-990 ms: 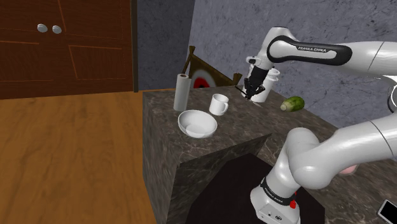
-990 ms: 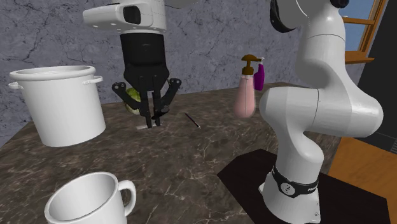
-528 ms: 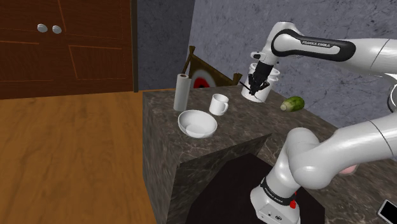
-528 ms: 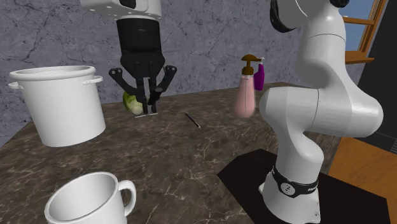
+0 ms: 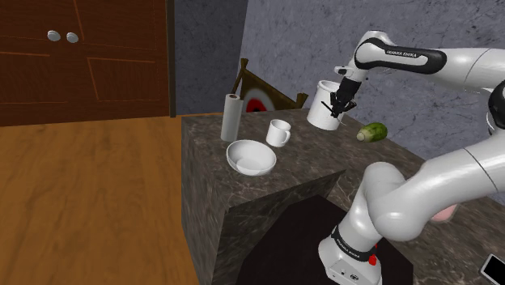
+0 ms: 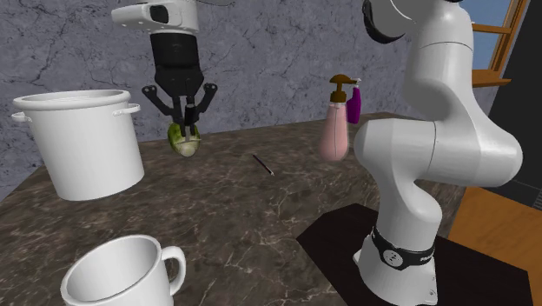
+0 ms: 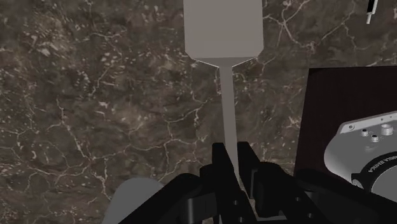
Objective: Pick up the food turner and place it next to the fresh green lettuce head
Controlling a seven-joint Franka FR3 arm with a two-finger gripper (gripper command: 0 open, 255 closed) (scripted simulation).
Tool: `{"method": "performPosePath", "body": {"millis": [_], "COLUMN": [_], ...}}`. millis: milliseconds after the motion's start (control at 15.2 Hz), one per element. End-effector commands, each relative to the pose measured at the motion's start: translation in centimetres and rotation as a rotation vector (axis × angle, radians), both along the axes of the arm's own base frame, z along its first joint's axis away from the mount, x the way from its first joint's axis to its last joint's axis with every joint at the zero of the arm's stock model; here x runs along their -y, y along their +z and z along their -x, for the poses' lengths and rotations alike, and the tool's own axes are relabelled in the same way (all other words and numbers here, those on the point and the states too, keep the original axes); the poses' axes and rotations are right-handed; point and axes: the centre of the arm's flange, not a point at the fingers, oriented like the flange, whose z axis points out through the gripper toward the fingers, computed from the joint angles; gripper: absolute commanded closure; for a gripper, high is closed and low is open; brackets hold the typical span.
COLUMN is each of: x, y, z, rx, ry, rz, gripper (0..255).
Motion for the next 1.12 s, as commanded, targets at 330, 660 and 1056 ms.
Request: {"method": "performPosePath", "body": {"millis": [330,660,1056], "x": [8.8,14.7,14.7], "y": [-0.1,-0.1,-3.3], "z": [3.1,4.9,4.9], "rx": [-0.001,-0.001,-0.001], "ry": [0.001,0.001,0.001], "rz": [0.0,0.0,0.0], "gripper": [255,255,255]}}
